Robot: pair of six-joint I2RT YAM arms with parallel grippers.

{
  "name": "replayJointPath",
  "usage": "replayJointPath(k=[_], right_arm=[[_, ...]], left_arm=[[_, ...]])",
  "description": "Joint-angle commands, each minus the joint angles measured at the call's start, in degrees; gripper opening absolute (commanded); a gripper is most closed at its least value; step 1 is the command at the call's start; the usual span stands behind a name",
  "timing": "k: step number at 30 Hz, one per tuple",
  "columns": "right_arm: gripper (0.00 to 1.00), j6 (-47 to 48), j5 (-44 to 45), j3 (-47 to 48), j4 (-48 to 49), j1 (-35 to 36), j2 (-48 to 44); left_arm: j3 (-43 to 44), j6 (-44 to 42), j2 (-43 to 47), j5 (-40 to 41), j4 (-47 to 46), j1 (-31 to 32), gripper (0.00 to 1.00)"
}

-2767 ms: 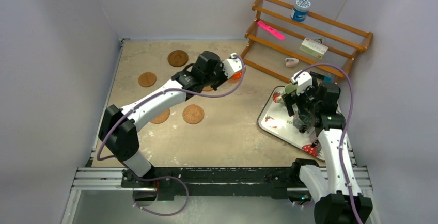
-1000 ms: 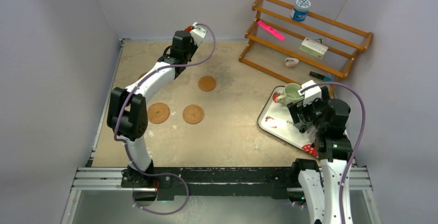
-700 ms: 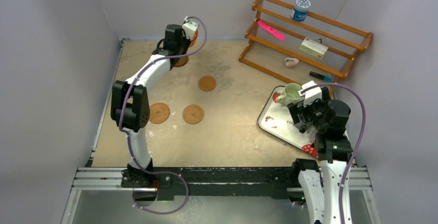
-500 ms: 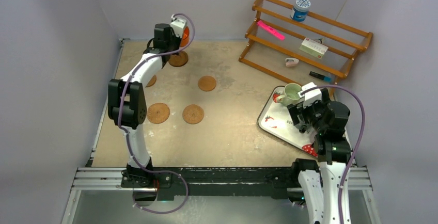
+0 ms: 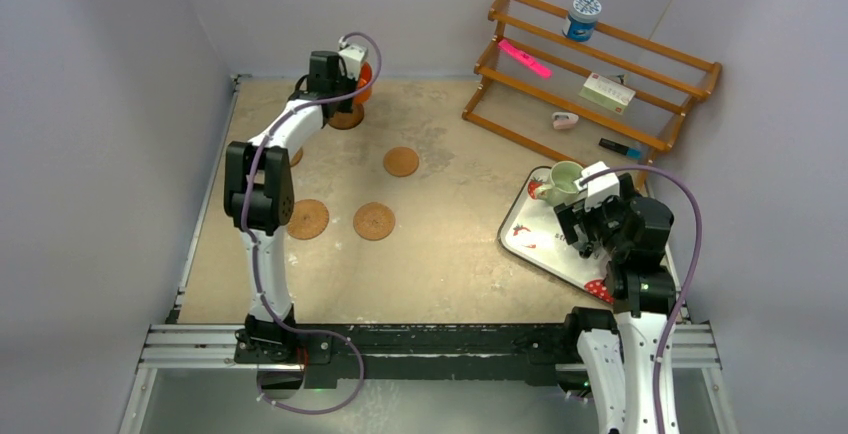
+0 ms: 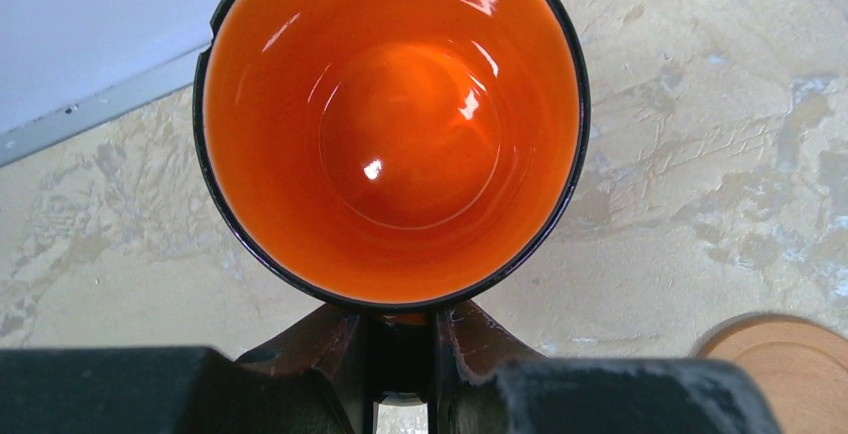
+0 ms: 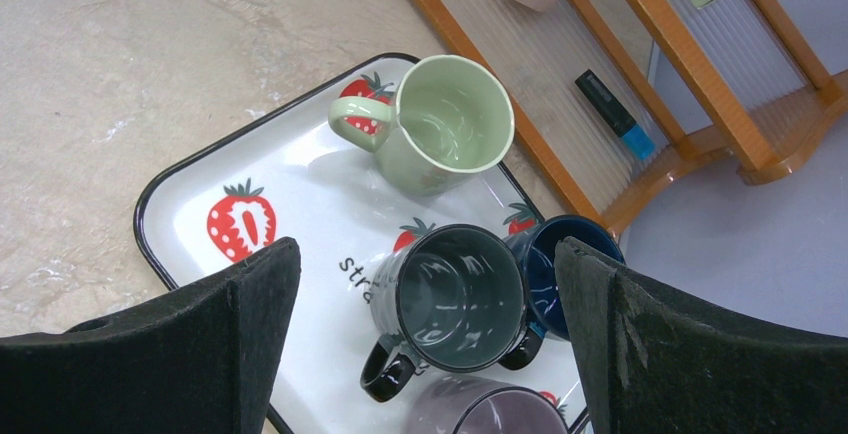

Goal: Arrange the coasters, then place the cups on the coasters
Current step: Place the cup on the coaster.

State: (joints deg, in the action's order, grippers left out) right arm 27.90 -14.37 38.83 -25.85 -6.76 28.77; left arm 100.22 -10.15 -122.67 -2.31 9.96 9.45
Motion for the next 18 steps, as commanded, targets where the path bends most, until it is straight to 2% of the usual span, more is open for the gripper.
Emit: replayJointPath(k=[1,9,18], right_arm=[[0.99,-0.3,-0.03,-0.42,1.93,0.17,-0.28],[0.99,-0.23,-0.13,-0.76,2.02,0.23,-0.63],[0.99,-0.36,-0.41,-0.59,2.19,0.17,-0.33]], left_arm=[[1.6,2.1,2.19,0.98,-5.36,-0.65,0.0],[-1.53,3.19,5.17,-2.18,-4.76,-0.93,0.0],[-9.13,4.66,10.37,7.17,-12.08,-1.37,0.0]])
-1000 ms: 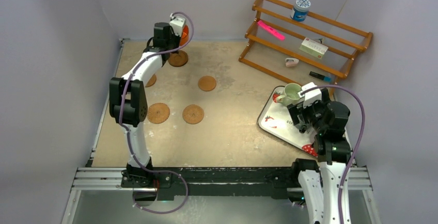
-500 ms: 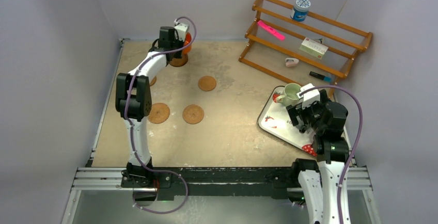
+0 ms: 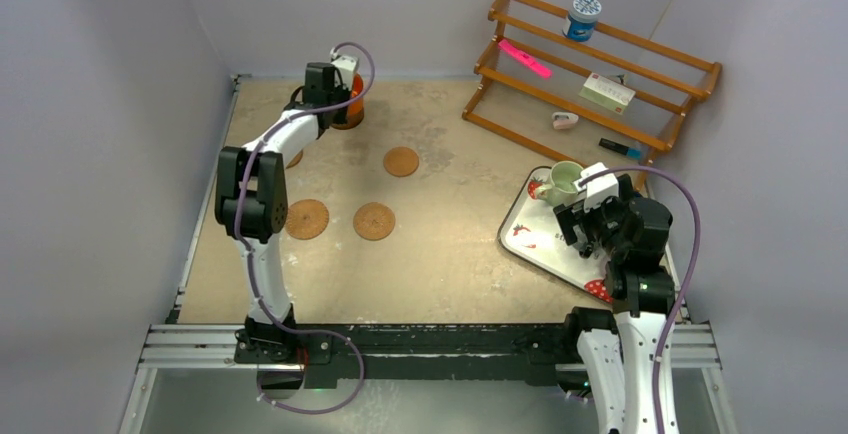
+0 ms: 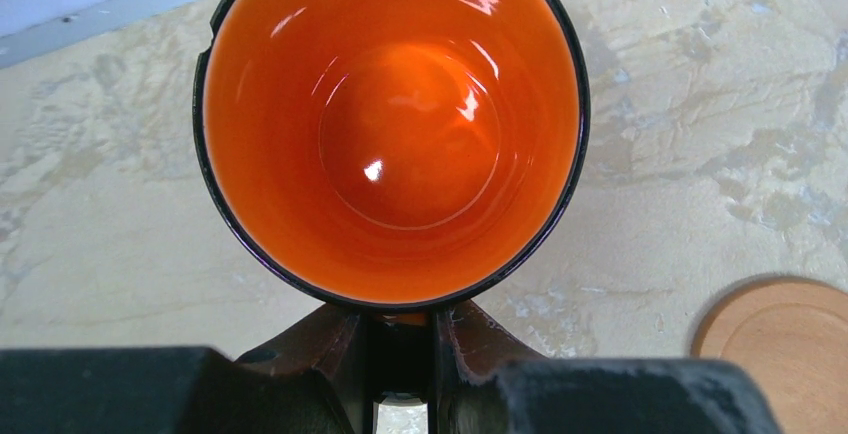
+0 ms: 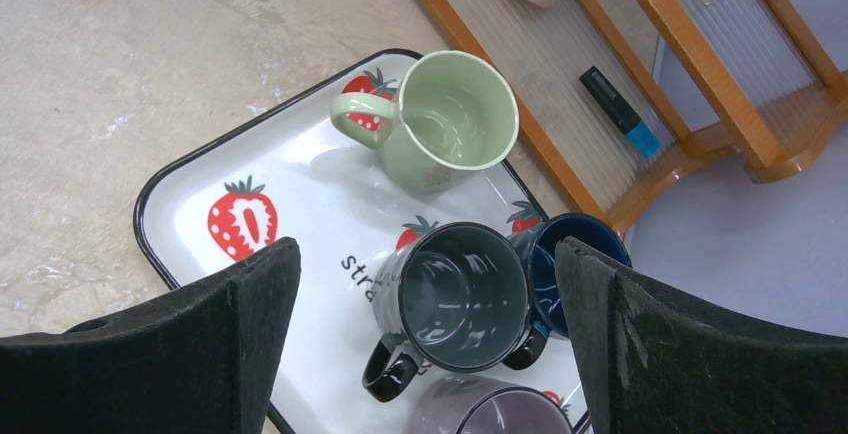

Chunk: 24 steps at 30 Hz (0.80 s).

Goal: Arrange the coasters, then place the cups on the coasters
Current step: Place the cup on the coaster.

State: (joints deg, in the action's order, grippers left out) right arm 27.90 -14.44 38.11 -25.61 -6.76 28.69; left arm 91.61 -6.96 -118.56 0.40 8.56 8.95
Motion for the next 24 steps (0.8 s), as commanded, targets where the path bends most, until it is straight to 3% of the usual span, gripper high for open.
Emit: replayJointPath(k=[1,5,8,12,18,24], right_arm=[[0.99,-0.46,-0.33,0.25,1.92,0.22,-0.15],[0.99,-0.56,-0.55,0.18,1.61,0.22,-0.67],[0.99,-0.52,-1.12,0.08,1.68,0.17,-1.24],[0.99,-0.41,-1.79,0.26,1.38,0.18,-1.05],[0.99,-0.22,-1.91,-0.13,1.41,0.17,-1.06],[0.99,-0.04,-2.15,-0.22,1.52,0.21,-0.68]], left_arm=[[-0.18,1.48,5.7,4.73,-9.93,-0.86,0.0],[0.07,0.35,3.95,2.62,-8.78,-1.12,0.0],[-0.37,-5.05,3.3,-4.24,-8.88,-1.3,0.0],[1.64,-2.5,2.12,-3.01,-6.31,-1.54,0.0],[-3.06,1.73,4.31,-2.22,-16.5,-1.74,0.0],[-3.65,6.37,1.83,4.32,-18.56,-1.74,0.0]])
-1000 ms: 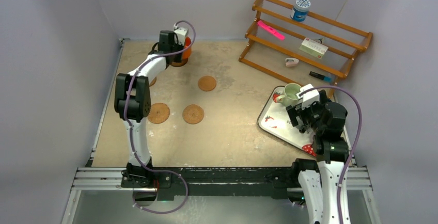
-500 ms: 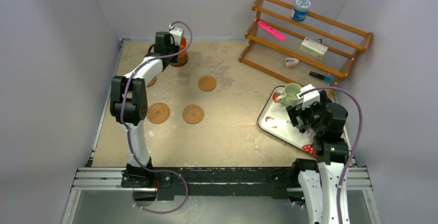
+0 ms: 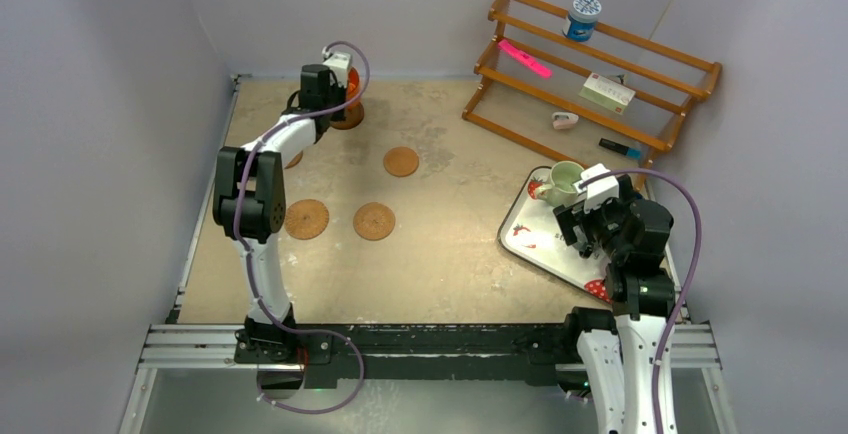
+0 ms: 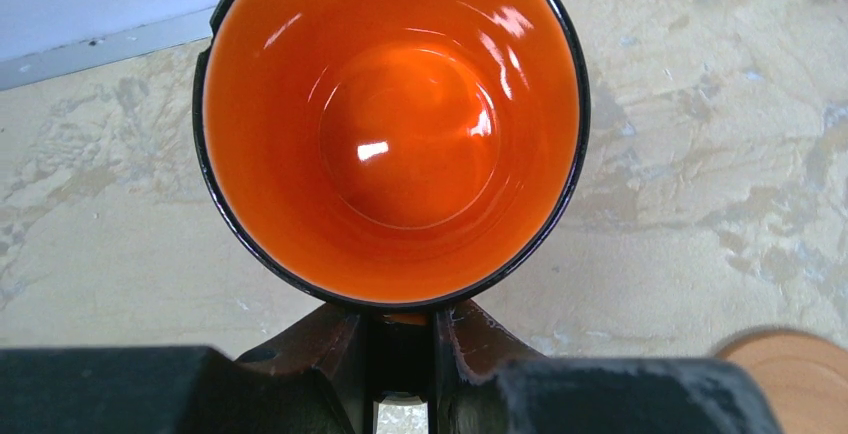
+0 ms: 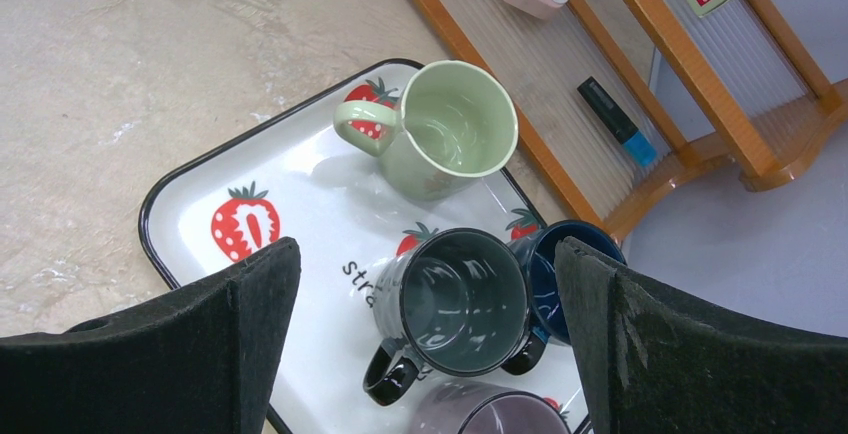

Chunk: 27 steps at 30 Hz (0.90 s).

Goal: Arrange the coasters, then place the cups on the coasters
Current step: Place the cup on the coaster.

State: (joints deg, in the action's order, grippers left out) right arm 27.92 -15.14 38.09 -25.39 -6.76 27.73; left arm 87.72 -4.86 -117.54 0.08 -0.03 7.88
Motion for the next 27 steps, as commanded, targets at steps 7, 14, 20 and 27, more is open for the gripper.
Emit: replayJointPath(k=[7,14,20,27], right_arm=[[0.99,-0.06,-1.43,-0.22,1.41,0.17,0.76],[0.99,0.03,-1.65,-0.47,1.35,0.17,0.53],[0.99,0.21,-2.0,-0.47,1.18,0.17,0.49],[0.99,0.37,-2.35,-0.55,0.96,0.17,0.49]], left_arm=[[-5.8,2.68,2.74,6.26,-17.6,-0.67,0.0],[-4.71,1.97,0.72,5.98,-16.01,-0.67,0.0],[-1.88,2.32,-0.89,3.02,-12.18,-0.67,0.0],[1.65,3.24,-2.91,0.91,-8.6,-0.67,0.0]])
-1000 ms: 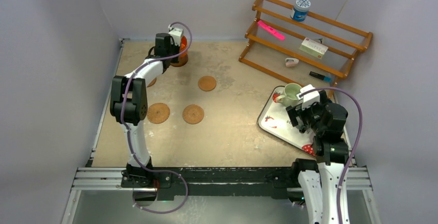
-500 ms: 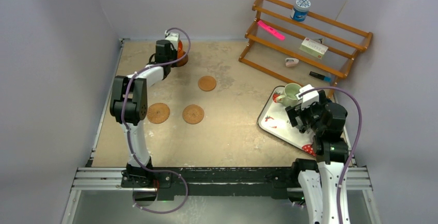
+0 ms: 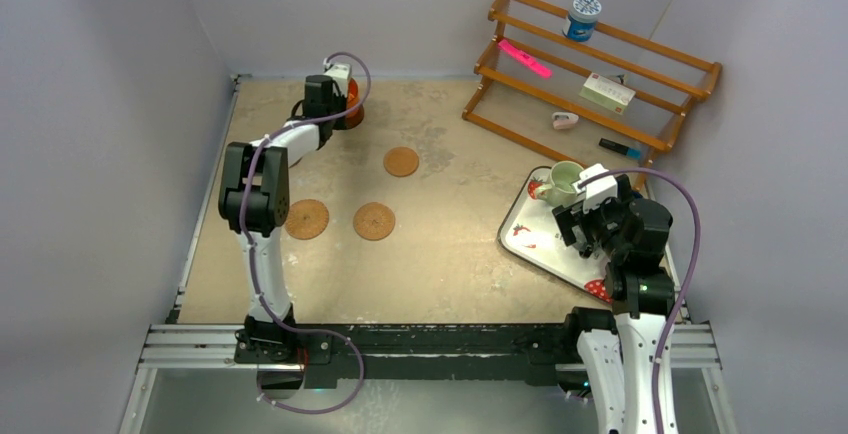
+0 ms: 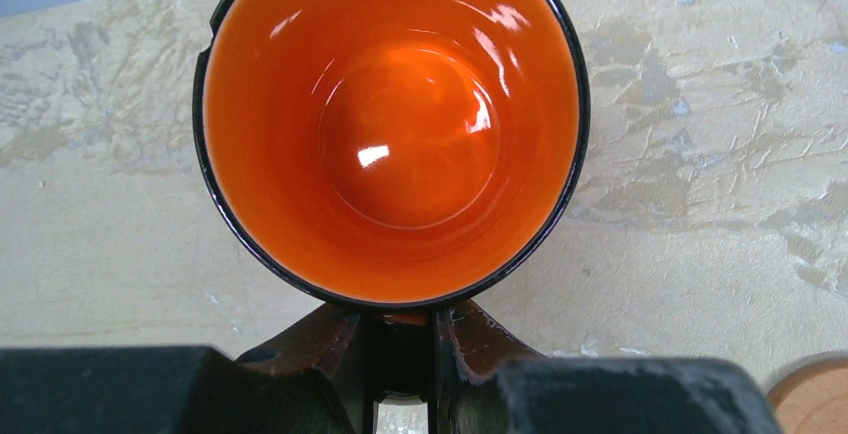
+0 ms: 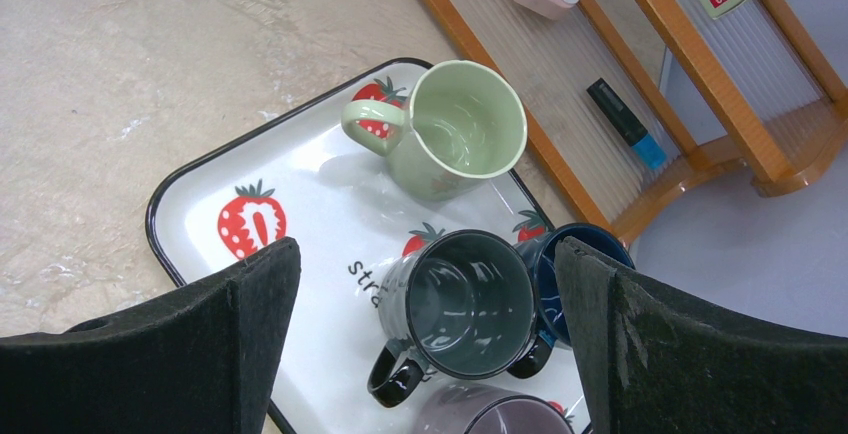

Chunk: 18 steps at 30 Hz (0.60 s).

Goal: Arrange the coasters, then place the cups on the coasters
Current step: Place the cup on the coaster.

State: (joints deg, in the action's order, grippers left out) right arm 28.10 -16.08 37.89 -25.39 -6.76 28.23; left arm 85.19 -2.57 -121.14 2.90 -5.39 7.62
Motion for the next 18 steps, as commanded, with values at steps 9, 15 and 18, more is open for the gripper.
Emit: replayJointPath(k=[9,15,18], right_arm=[[0.99,0.45,-1.68,-0.44,0.71,0.17,-0.02],[0.99,0.49,-1.85,-0.53,0.69,0.18,-0.09],[0.99,0.57,-1.94,-0.49,0.69,0.17,-0.03]], left_arm=[[6.0,1.78,-0.39,-2.13,-1.28,-0.41,0.0],[6.99,1.87,-1.33,-1.04,-0.05,-0.41,0.0],[7.29,2.04,-1.61,-0.28,0.63,-0.41,0.0]])
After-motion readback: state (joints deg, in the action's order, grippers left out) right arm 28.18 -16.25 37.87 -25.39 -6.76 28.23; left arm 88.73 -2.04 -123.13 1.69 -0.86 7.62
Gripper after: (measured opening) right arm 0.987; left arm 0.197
